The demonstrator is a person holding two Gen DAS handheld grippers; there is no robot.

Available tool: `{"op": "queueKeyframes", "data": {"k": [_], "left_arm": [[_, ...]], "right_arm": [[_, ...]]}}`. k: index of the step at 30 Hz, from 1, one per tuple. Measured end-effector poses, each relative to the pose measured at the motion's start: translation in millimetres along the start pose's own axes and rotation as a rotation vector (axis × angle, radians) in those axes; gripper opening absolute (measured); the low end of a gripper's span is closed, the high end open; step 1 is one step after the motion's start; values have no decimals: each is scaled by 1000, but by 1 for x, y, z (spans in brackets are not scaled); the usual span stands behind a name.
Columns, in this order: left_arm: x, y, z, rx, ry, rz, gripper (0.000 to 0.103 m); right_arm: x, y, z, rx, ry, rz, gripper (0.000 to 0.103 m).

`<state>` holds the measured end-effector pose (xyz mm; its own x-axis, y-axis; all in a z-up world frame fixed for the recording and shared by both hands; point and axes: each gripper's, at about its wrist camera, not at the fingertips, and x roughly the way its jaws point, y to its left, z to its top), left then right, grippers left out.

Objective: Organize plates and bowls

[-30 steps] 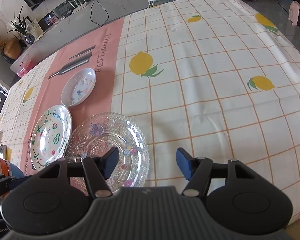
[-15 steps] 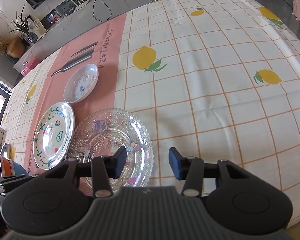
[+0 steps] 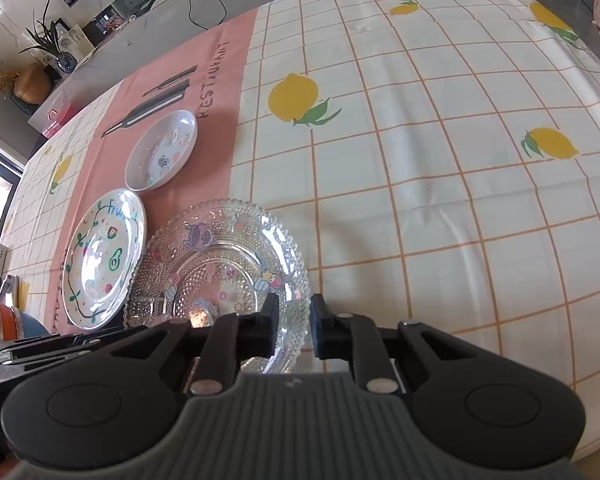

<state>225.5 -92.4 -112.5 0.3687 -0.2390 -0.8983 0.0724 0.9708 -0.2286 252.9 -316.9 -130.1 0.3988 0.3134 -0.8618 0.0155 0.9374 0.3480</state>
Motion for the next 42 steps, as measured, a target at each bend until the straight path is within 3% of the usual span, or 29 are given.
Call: {"op": "queueKeyframes", "data": {"k": [6, 11, 18, 23, 27, 33, 37, 38, 42], "left_arm": [[-7, -12, -7, 127, -38, 50, 14], [-8, -10, -7, 119, -18, 44, 11], [-8, -8, -7, 109, -16, 25, 10], [-6, 0, -6, 53, -7, -15, 11], [3, 11, -8, -5, 13, -94, 25], [3, 15, -10, -32, -10, -110, 30], [5, 27, -6, -113, 12, -169, 30], [5, 30, -6, -127, 14, -183, 21], [4, 31, -3, -130, 33, -174, 14]], "right_arm": [[-2, 0, -2, -7, -8, 0, 13], [-10, -3, -4, 20, -28, 30, 13], [-6, -3, -6, 19, -7, 4, 11], [-4, -5, -6, 31, -6, 5, 11], [-2, -7, -5, 37, -2, 13, 13], [-2, -14, -2, 78, -3, 48, 14], [-1, -21, 1, 132, -2, 91, 18], [0, -21, 1, 130, -4, 92, 18], [-1, -12, 0, 72, -14, 72, 20]]}}
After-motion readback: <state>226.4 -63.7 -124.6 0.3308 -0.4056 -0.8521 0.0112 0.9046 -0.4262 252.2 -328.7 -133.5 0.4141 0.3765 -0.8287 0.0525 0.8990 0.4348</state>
